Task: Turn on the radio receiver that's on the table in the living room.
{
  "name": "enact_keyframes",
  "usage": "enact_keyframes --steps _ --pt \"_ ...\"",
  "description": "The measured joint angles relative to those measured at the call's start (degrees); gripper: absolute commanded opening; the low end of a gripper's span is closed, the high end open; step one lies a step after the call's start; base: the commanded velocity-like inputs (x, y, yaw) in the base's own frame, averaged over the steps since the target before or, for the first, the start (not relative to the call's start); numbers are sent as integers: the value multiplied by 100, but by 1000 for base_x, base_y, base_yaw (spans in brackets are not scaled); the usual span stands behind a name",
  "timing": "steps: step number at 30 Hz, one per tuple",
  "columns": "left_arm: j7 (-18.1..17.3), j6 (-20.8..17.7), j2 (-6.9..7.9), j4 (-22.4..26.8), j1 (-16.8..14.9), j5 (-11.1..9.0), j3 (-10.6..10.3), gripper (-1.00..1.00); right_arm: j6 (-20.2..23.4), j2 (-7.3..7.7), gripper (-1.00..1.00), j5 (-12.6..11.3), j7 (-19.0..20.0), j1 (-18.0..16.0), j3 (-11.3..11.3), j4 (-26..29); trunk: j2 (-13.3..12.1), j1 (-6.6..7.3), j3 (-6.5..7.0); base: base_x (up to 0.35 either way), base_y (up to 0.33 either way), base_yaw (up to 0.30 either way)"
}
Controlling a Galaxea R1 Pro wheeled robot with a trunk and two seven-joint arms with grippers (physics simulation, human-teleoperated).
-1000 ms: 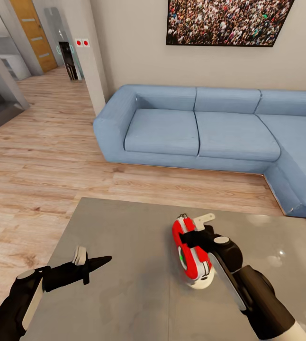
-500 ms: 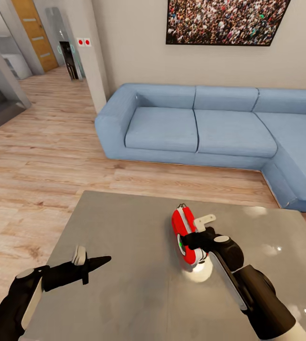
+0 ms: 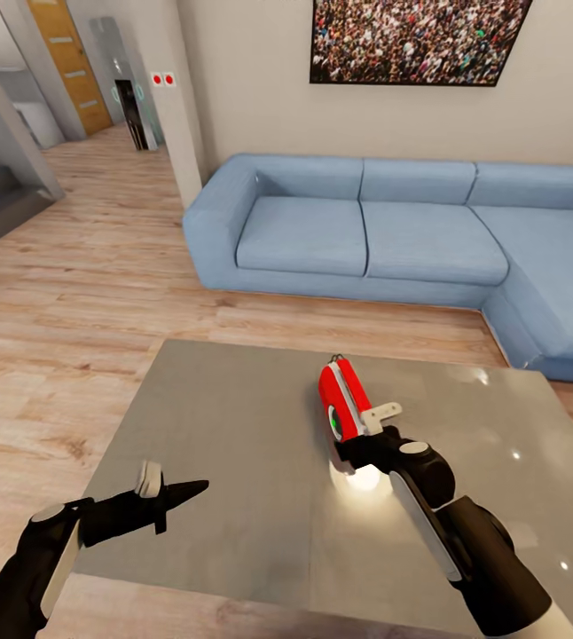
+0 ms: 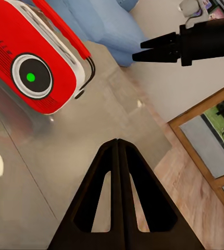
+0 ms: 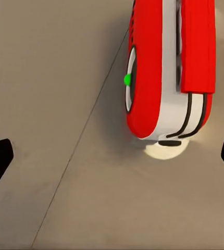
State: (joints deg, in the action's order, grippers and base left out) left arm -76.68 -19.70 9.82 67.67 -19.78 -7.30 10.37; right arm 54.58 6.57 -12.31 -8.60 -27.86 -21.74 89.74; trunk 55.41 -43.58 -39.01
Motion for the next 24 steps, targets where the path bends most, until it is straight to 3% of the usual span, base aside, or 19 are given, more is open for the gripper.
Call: enact_keyframes --steps 24 --pt "4 19 -6 -8 0 0 0 -100 -9 11 100 -113 -19 0 9 0 0 0 215 -3 0 0"
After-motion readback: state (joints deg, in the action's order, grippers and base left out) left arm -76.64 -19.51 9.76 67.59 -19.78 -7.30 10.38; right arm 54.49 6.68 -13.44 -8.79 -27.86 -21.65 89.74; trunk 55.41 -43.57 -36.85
